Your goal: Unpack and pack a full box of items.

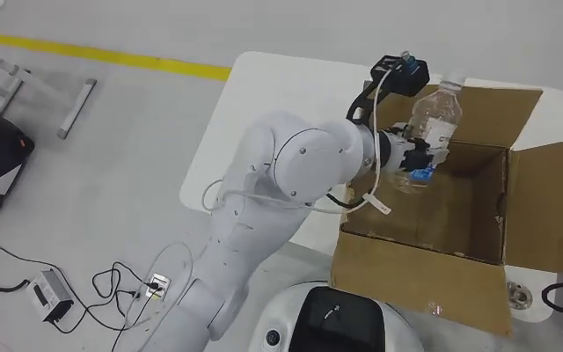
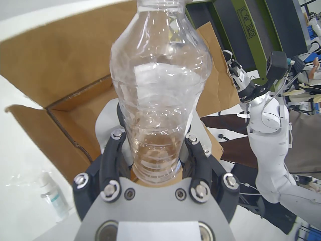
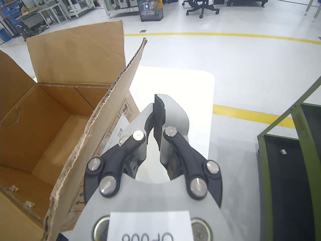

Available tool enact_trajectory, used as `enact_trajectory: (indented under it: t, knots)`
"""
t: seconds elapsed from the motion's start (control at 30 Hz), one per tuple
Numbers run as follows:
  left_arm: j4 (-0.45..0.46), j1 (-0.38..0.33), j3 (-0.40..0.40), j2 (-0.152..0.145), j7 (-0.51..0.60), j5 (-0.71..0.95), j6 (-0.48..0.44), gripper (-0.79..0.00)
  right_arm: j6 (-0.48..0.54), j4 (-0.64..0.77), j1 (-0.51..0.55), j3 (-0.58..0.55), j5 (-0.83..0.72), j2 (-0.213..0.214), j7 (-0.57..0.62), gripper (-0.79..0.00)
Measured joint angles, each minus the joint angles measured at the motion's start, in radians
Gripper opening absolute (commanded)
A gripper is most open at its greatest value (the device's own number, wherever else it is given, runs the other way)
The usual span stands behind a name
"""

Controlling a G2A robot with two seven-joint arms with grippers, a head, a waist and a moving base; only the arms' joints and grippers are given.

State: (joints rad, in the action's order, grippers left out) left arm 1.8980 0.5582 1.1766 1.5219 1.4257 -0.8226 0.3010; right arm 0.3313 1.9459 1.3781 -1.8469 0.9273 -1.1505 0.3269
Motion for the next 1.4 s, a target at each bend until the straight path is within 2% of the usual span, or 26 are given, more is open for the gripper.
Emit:
enact_trajectory:
  t: [0.47, 0.6, 0.77, 0.97, 1.23, 1.4]
  knots:
    - [-0.003, 0.012, -0.003, -0.001, -0.011, 0.002, -0.007, -0.785, 0.0, 0.0, 0.0, 0.0, 0.0, 0.0, 0.0, -0.785]
    - [-0.03, 0.043, -0.05, 0.0, -0.03, 0.025, -0.017, -0.785, 0.0, 0.0, 0.0, 0.0, 0.0, 0.0, 0.0, -0.785]
    - [-0.096, 0.061, -0.117, 0.008, -0.037, 0.056, 0.07, -0.785, 0.0, 0.0, 0.0, 0.0, 0.0, 0.0, 0.0, -0.785]
    - [-0.193, 0.092, -0.19, 0.008, -0.049, -0.015, 0.143, -0.785, 0.0, 0.0, 0.0, 0.0, 0.0, 0.0, 0.0, -0.785]
    - [-0.293, 0.1, -0.186, 0.007, -0.086, -0.033, 0.179, -0.785, 0.0, 0.0, 0.0, 0.0, 0.0, 0.0, 0.0, -0.785]
    - [-0.271, 0.088, -0.2, 0.011, -0.089, -0.021, 0.183, -0.785, 0.0, 0.0, 0.0, 0.0, 0.0, 0.0, 0.0, -0.785]
